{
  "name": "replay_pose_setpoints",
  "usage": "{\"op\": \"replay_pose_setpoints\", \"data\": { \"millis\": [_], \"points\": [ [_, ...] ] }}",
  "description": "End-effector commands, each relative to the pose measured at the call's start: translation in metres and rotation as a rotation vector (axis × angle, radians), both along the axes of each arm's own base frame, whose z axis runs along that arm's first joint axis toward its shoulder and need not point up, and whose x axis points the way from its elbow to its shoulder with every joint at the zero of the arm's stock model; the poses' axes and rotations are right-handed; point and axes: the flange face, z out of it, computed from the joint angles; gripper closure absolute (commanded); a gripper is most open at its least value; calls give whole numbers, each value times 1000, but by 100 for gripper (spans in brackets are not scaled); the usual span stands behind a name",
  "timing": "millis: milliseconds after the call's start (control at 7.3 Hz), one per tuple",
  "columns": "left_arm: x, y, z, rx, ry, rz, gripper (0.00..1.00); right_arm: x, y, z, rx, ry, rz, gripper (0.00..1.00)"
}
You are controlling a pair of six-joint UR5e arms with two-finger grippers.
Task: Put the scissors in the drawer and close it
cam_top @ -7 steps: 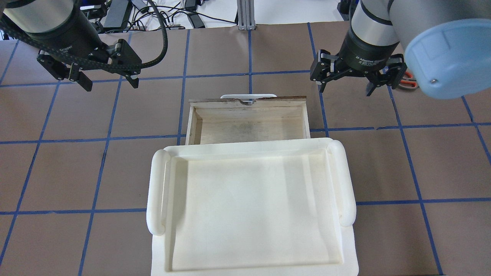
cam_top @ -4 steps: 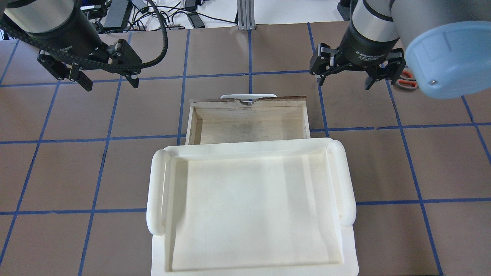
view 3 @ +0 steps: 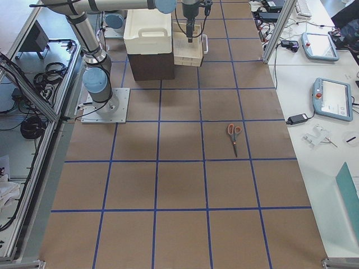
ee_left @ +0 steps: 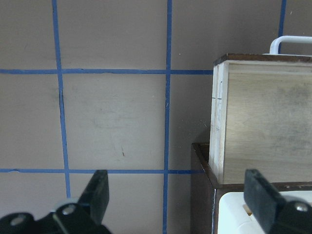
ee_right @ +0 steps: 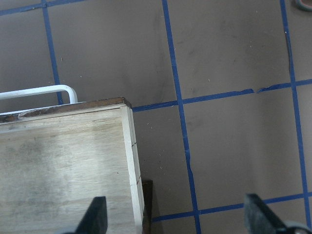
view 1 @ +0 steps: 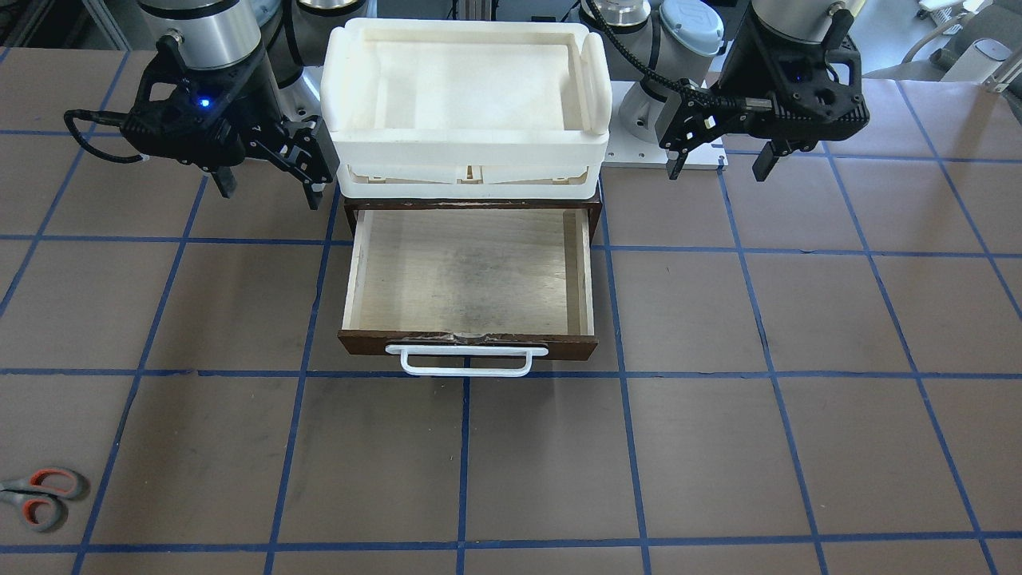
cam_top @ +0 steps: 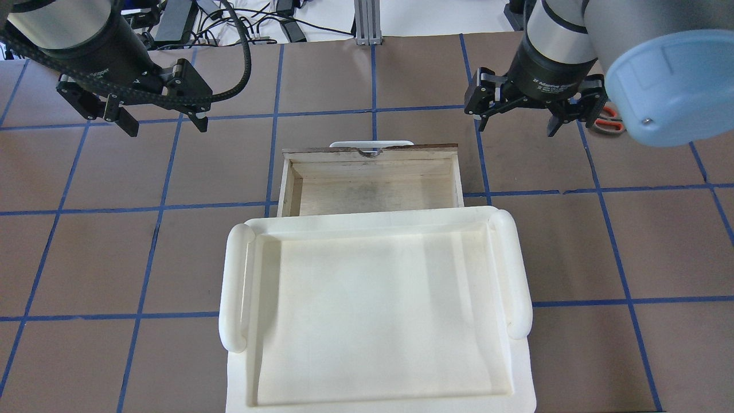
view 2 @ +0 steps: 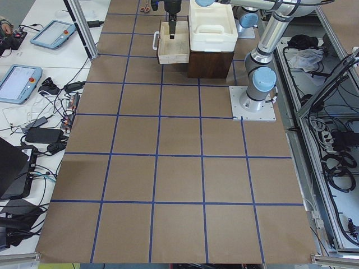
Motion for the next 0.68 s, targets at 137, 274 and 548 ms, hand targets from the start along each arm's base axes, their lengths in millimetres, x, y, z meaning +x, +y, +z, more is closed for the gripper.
{"op": "replay_pose_setpoints", "data": {
  "millis": [137,274,548],
  "points": [
    [0,0,0,0,1,0,0,-16,4,-16,111,90,-23,0],
    [0,0,0,1,1,0,0,-17,-11,-31,121,88,-27,0],
    [0,0,0,0,1,0,0,-18,-19,-27,71,82,-28,0]
  ]
}}
